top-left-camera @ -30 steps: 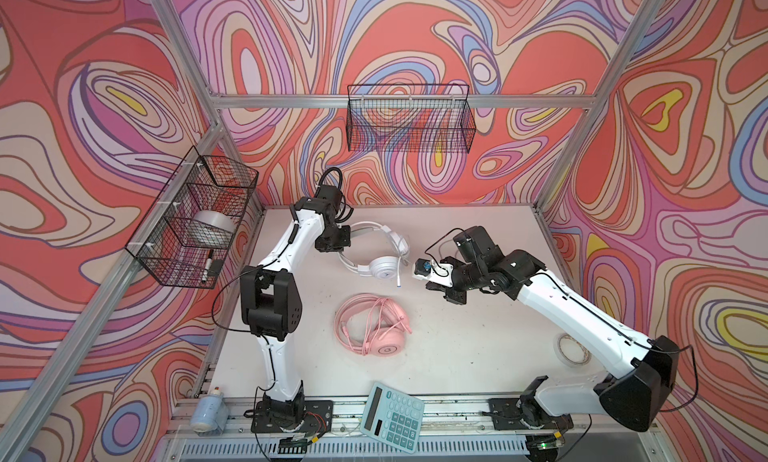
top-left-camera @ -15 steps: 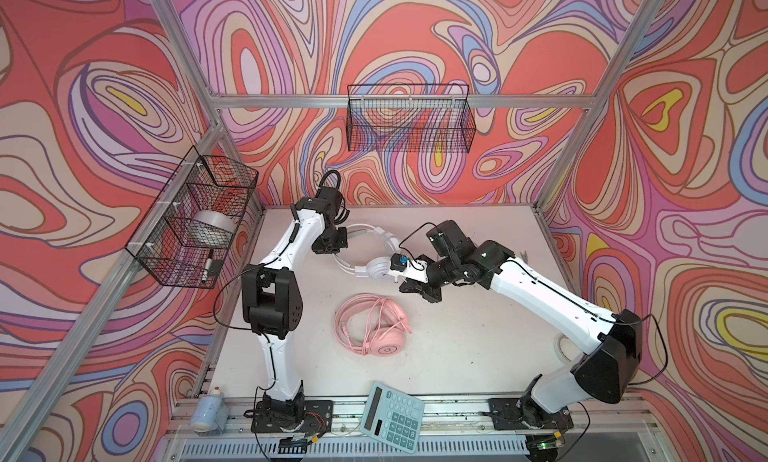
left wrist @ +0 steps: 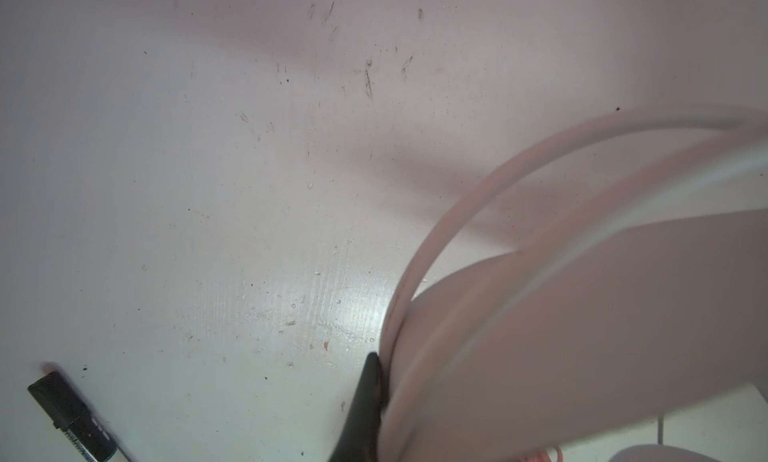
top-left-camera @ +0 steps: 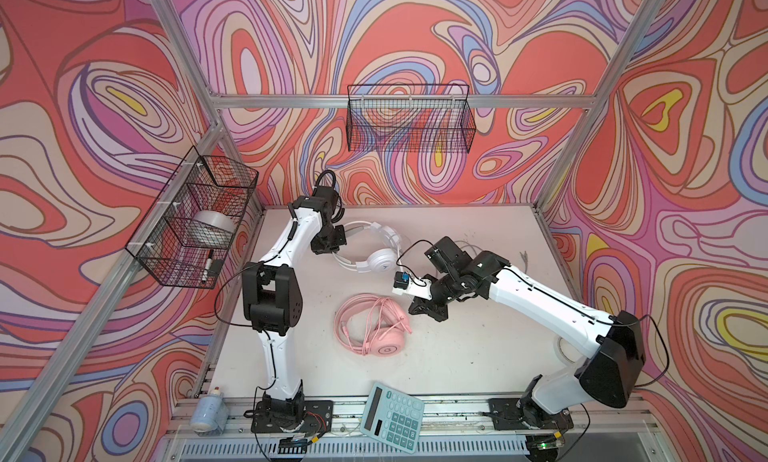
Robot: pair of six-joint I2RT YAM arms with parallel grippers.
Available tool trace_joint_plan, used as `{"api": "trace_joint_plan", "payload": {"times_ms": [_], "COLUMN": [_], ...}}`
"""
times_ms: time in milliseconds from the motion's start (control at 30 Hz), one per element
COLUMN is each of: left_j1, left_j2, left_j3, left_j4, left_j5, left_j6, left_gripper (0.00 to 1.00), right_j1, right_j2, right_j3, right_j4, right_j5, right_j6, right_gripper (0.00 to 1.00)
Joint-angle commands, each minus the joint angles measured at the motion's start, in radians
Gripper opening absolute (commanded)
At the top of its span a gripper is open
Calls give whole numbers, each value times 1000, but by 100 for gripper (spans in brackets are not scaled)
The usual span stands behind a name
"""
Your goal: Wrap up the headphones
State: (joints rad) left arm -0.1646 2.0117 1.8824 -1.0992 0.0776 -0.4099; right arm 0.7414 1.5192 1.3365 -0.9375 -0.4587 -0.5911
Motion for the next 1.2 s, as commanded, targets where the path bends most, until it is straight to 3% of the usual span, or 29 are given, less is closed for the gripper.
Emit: {"api": "trace_joint_plan", "payload": {"times_ms": [0, 300, 667, 933, 1167], "left_j1": [5, 30, 30, 28, 23], "left_j2": [-24, -59, -74, -98, -133], "left_j3": [31, -26, -60, -72, -74], "left_j4": [-4, 55, 45, 55, 56], "left_j5": [61, 172, 197, 237, 270], "left_j6": [-15, -16, 100, 143, 193], "left_gripper": [0, 0, 0, 0, 0], "right_j1": [6, -106, -252, -338, -370], "right_j2": [14, -17, -61, 178, 515], "right_j3": [-23, -55, 35, 289, 626], "right_j4": [-35, -110, 5, 19, -49], "right_j5": [70, 168, 126, 3, -91], "right_j6": [21, 12, -97, -128, 53], "right_gripper": [0, 0, 0, 0, 0]}}
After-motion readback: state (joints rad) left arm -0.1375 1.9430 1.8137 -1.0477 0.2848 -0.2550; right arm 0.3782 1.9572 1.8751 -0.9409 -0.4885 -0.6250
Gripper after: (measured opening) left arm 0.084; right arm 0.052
